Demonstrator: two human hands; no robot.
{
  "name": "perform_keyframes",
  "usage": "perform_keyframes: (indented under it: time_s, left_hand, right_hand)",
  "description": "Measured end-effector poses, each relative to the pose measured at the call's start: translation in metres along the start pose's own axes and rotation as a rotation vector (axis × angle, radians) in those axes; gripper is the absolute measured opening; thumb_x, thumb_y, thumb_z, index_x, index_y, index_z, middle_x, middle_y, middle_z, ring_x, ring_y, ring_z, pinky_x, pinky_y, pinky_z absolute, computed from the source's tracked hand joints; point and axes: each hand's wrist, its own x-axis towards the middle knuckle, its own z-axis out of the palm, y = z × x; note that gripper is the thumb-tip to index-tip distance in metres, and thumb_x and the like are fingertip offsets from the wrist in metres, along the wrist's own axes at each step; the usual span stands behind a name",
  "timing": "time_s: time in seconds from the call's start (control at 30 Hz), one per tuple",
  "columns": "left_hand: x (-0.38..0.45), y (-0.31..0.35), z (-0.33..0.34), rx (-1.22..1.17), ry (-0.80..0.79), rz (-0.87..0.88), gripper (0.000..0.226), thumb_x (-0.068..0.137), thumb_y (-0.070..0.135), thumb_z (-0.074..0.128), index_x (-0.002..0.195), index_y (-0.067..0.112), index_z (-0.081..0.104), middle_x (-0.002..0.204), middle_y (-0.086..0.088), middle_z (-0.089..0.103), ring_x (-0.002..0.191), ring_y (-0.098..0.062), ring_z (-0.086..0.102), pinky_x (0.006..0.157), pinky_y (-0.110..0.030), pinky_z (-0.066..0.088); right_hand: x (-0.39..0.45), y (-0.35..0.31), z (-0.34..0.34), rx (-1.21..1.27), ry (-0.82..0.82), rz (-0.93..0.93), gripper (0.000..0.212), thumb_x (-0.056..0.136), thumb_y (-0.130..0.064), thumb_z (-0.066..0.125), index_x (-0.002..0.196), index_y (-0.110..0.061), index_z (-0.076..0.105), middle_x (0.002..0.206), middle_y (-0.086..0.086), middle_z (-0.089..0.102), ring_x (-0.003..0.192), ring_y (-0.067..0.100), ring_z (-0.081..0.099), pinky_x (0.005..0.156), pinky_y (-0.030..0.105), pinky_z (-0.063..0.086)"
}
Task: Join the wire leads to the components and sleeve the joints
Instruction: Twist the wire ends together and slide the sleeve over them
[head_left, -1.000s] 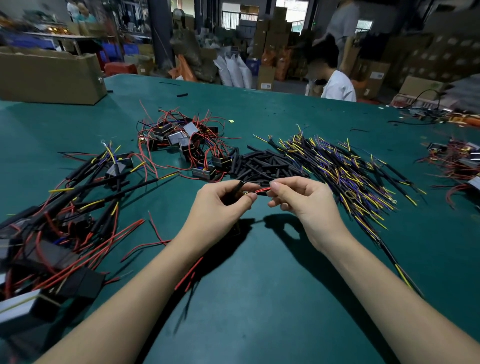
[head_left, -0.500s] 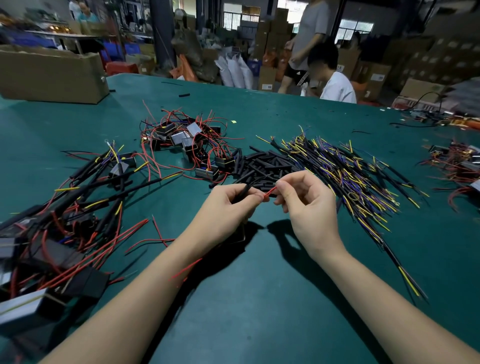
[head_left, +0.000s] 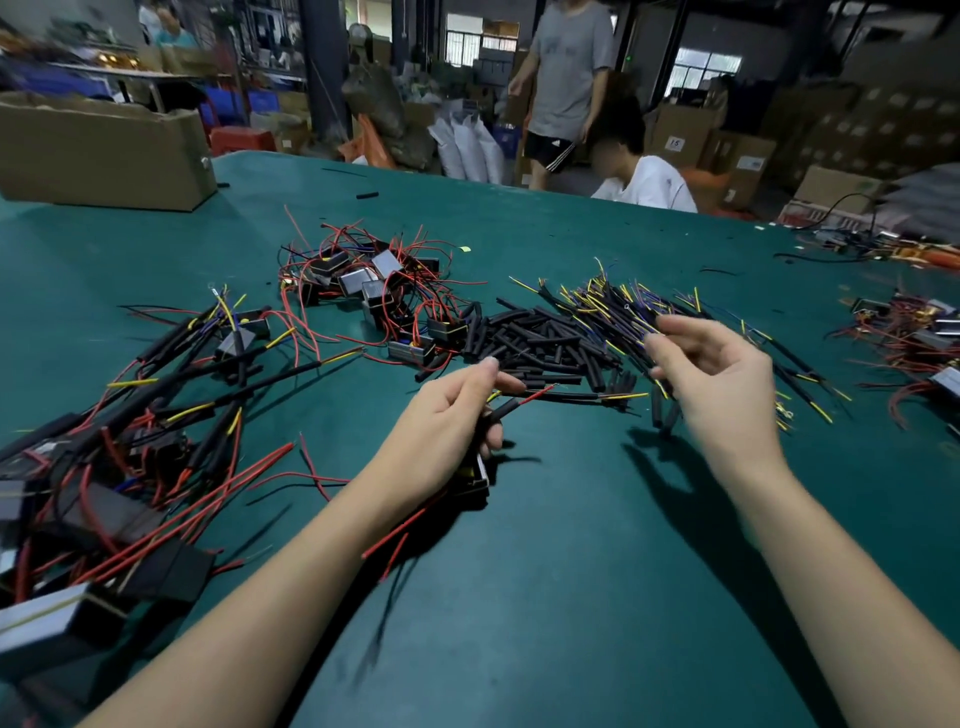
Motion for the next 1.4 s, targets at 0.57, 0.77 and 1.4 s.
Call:
perform_keyframes:
  time_s: [0.57, 0.77, 1.4]
  left_hand:
    - [0.006, -0.006, 0.002, 0.004, 0.155, 0.157, 0.027, 0.100, 0.020, 0.045, 0.086, 0.013, 0.066, 0.072, 0.003, 0.059, 0.062, 0.002, 0.053, 0.062, -0.010, 0.041]
    - [0.006, -0.005, 0.001, 0.013, 0.210, 0.172, 0.023, 0.098, 0.020, 0.050, 0.086, 0.013, 0.069, 0.066, 0.007, 0.056, 0.063, -0.005, 0.049, 0.061, -0.016, 0.040]
    - [0.010, -0.010, -0.002, 0.075, 0.272, 0.140, 0.014, 0.093, 0.019, 0.059, 0.082, 0.020, 0.066, 0.067, 0.007, 0.061, 0.061, -0.005, 0.053, 0.064, -0.023, 0.044]
  right_hand:
    - [0.018, 0.034, -0.005, -0.637, -0.029, 0.148, 0.019, 0.090, -0.015, 0.056, 0.099, -0.012, 0.073, 0.095, 0.008, 0.070, 0.092, 0.026, 0.062, 0.079, 0.030, 0.047]
    - [0.032, 0.032, 0.004, -0.546, -0.090, 0.168, 0.015, 0.089, -0.014, 0.059, 0.085, -0.014, 0.074, 0.077, -0.003, 0.063, 0.084, 0.014, 0.056, 0.074, 0.018, 0.035]
    - [0.065, 0.040, 0.015, -0.480, -0.053, 0.300, 0.018, 0.082, -0.018, 0.061, 0.074, -0.007, 0.073, 0.079, 0.018, 0.069, 0.069, 0.024, 0.052, 0.063, 0.029, 0.046]
